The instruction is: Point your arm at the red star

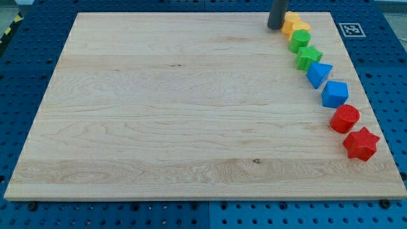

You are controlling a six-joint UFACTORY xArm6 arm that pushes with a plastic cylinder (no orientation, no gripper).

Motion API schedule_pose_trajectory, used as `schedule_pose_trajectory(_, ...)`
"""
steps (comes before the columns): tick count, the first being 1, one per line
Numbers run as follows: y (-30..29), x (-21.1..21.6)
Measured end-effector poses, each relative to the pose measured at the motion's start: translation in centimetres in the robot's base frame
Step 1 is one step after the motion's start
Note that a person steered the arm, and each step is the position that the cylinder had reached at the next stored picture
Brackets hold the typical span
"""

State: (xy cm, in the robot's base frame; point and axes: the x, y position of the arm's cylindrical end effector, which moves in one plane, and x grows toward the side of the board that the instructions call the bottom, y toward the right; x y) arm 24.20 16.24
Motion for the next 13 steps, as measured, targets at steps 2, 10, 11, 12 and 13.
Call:
schedule_pose_trajectory(2, -0.6, 0.3)
schedule_pose_trajectory(10, -1.3, 26.8)
schedule_pose_trajectory(11, 2.8, 33.1)
schedule_pose_trajectory(12, 8.7, 35.3)
schedule_pose_trajectory(13, 10.4, 35.8)
